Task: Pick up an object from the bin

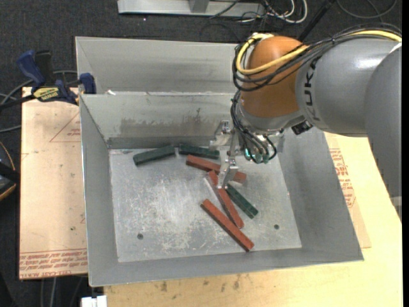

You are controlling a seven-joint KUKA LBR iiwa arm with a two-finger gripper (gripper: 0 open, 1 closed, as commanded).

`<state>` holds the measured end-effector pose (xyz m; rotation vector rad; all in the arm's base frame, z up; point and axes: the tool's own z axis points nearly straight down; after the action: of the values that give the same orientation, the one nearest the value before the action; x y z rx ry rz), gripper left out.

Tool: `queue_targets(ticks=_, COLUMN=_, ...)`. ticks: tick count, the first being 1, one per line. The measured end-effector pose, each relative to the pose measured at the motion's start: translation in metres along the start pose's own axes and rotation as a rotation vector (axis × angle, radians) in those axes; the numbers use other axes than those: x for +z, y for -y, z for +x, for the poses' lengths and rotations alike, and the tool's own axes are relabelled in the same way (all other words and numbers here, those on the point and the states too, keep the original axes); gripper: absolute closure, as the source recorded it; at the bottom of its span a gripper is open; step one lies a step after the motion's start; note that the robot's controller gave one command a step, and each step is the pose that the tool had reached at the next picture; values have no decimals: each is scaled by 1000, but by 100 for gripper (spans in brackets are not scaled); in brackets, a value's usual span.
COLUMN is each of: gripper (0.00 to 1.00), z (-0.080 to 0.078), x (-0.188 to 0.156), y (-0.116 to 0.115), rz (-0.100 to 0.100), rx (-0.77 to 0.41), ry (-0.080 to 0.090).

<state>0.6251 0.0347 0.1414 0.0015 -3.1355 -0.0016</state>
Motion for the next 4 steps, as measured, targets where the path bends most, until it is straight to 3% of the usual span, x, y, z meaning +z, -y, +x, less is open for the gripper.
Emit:
queue_targets(ticks=1, gripper=0, z=-2, x=-5, y=0, rz=0, rx=1, ry=8)
queue_targets(ticks=2, gripper=100, z=-11, x=54, y=16, rz=-5, rx=155, ry=37)
queue_targets(ticks=3, gripper=0, z=-9, x=57, y=17, rz=-3, rx=155, ry=28)
queue_targets(ticks=4, gripper=0, z=-9, x=57, y=17, rz=-3, rx=155, ry=28)
